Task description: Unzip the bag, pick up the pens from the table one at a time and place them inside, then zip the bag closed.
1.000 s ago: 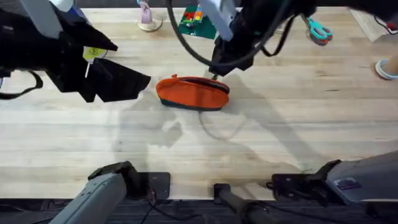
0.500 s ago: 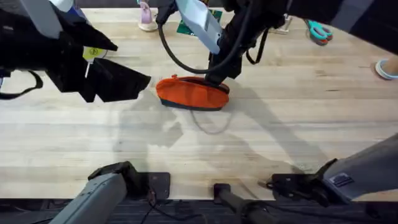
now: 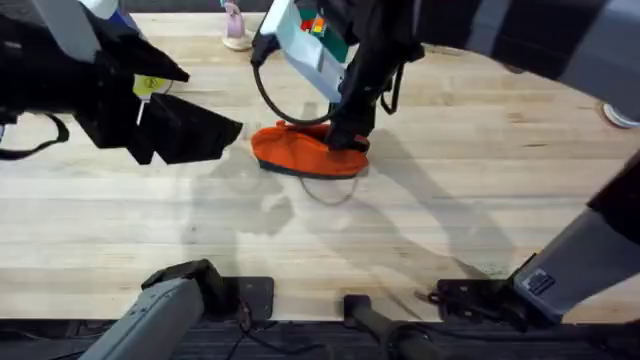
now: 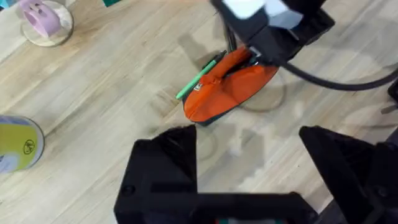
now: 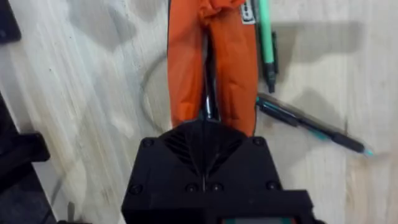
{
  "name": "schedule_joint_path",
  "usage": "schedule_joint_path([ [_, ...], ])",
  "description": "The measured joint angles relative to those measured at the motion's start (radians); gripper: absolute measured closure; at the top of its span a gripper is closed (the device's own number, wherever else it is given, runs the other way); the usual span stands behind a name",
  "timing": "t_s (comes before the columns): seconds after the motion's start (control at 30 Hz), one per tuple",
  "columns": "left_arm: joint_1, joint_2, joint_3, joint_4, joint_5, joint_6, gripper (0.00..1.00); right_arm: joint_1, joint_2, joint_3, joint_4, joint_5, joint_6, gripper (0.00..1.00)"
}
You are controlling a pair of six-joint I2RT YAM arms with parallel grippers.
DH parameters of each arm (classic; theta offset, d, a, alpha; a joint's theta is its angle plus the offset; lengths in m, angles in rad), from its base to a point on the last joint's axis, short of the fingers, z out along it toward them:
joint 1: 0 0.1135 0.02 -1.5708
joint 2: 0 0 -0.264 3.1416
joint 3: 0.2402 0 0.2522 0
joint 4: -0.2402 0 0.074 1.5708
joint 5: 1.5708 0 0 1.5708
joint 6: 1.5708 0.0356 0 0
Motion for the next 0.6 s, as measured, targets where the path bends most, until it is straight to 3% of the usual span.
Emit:
schedule_joint_path([
  [0.5, 0.000, 0.000, 0.000, 0.000, 0.000, 0.000, 0.006, 0.000, 0.068, 0.000, 0.010, -0.031, -0.028, 0.963],
  [0.53, 0.000, 0.000, 0.000, 0.000, 0.000, 0.000, 0.007, 0.000, 0.068, 0.000, 0.010, -0.031, -0.028, 0.917],
  [0.6, 0.000, 0.000, 0.000, 0.000, 0.000, 0.000, 0.007, 0.000, 0.068, 0.000, 0.011, -0.031, -0.028, 0.662],
])
